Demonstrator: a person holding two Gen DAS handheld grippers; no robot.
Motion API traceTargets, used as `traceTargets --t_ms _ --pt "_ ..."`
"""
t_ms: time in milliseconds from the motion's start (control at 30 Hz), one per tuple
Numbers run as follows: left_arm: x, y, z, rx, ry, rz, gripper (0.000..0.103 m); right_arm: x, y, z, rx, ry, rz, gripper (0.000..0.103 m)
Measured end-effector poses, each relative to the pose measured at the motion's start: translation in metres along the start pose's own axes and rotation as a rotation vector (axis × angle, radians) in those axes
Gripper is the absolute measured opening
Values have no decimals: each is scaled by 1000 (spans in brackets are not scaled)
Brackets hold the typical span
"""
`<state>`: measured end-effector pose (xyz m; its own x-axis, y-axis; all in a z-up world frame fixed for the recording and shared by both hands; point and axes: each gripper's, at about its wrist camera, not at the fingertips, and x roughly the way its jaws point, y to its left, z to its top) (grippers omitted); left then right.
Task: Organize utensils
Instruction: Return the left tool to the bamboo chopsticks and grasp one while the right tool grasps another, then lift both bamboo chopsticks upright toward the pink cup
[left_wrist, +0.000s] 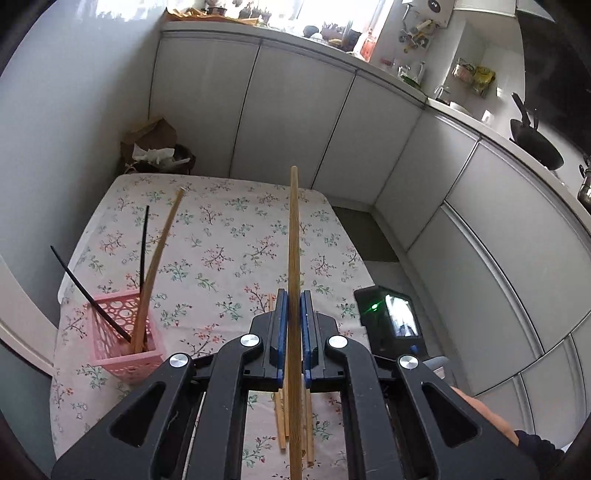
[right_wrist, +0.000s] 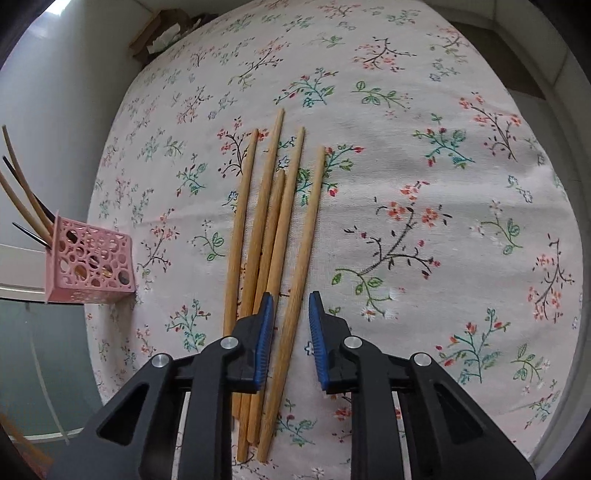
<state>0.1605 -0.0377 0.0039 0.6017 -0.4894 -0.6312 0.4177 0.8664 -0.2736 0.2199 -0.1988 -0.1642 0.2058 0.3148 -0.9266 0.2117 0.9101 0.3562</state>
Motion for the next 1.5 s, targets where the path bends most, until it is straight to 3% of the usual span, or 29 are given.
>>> traceTargets --t_ms 333,467,567,867,1033,1300,1500 --pt "-10 6 1 -2 -23 -2 6 5 19 1 -72 -30 -99 11" --pt "-10 6 1 3 -27 2 6 2 21 0 -50 -27 -64 7" --pt "-12 8 1 3 -37 3 6 -17 26 0 -62 -78 -35 7" --pt "-21 25 10 -16 -104 24 6 -72 30 -7 -109 -253 35 7" --pt "-34 46 16 -33 -181 54 6 -112 37 -13 -150 -434 117 7" --pt "-52 100 23 -90 -372 115 6 -167 53 -34 -213 -735 225 7" --pt "-35 120 16 -78 -435 208 6 -175 58 -43 -224 -799 253 7"
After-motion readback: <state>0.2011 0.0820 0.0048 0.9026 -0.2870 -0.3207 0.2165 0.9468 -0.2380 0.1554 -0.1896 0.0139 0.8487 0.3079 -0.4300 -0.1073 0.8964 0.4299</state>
